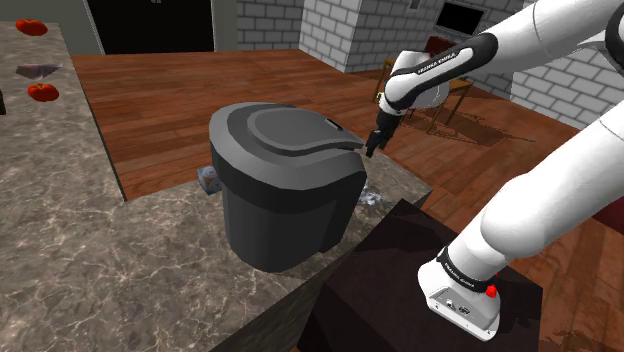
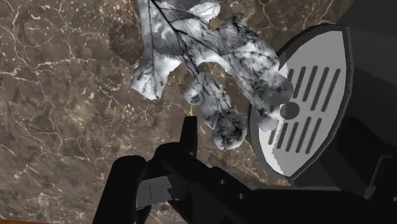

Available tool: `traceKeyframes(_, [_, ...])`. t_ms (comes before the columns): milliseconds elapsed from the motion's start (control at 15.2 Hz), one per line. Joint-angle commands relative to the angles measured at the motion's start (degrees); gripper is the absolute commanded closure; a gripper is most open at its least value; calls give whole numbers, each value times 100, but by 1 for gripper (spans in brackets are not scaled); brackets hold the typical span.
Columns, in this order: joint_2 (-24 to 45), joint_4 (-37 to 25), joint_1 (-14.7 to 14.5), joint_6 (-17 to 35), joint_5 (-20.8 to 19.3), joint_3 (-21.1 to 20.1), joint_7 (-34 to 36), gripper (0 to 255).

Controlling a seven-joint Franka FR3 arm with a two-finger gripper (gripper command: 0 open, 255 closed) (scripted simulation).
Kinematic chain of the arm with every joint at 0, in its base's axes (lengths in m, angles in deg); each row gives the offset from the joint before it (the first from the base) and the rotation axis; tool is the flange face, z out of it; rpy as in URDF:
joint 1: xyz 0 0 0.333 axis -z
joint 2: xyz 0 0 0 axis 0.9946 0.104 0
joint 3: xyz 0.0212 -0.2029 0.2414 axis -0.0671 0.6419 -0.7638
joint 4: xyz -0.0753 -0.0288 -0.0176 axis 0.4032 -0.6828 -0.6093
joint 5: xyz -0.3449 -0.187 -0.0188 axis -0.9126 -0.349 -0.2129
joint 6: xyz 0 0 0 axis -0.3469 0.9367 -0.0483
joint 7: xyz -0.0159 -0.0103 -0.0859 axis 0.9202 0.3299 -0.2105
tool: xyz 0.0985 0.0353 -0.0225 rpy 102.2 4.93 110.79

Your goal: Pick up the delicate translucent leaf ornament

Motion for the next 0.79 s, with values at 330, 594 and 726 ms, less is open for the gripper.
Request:
traceKeyframes(330, [1696, -573, 177, 1033, 1115, 255, -1042, 0])
traceKeyframes(594, [2651, -1091, 517, 1374, 1884, 75, -1673, 0])
traceKeyframes(726, [3112, -1393, 743, 1495, 2203, -69, -1934, 0])
